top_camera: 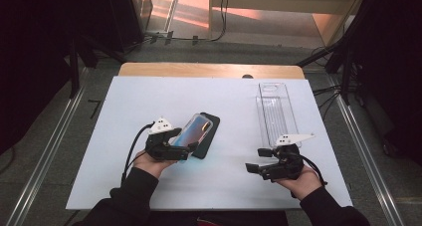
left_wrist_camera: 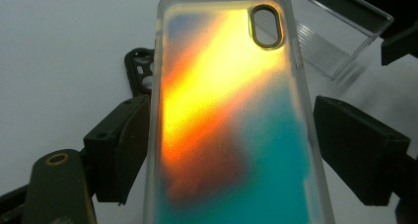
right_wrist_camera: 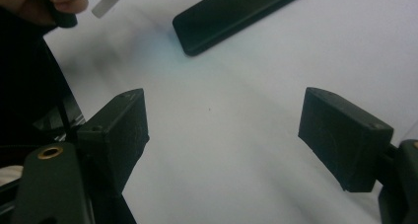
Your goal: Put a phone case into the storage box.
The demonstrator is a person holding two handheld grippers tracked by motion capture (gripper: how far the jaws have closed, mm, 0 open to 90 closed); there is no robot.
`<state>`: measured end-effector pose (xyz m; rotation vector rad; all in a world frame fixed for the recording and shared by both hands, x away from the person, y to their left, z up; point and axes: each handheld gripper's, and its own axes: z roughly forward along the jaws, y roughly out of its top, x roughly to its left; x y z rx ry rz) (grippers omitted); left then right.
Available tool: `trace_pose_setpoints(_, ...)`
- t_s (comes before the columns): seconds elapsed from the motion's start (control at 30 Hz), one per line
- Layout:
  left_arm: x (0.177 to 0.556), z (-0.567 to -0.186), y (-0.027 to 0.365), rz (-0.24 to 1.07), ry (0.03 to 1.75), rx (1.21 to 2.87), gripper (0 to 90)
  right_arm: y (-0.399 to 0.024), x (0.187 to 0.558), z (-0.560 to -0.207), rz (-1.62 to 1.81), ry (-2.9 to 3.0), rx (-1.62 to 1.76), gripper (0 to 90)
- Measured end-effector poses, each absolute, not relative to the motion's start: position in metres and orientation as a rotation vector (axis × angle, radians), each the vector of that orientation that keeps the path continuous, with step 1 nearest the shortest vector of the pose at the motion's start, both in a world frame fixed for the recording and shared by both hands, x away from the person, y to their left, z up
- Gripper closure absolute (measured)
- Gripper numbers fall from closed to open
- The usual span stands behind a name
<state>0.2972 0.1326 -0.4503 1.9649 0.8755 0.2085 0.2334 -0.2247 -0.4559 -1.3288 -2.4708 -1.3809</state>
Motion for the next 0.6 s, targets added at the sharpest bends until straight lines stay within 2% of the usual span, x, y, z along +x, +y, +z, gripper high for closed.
trace_pose_setpoints(0.6,0.284,-0.462,0.115,0.33,0.845,1.854,16.9,-0.196,0.251,-0.431,-1.432,-2.413,-1.337,18.4)
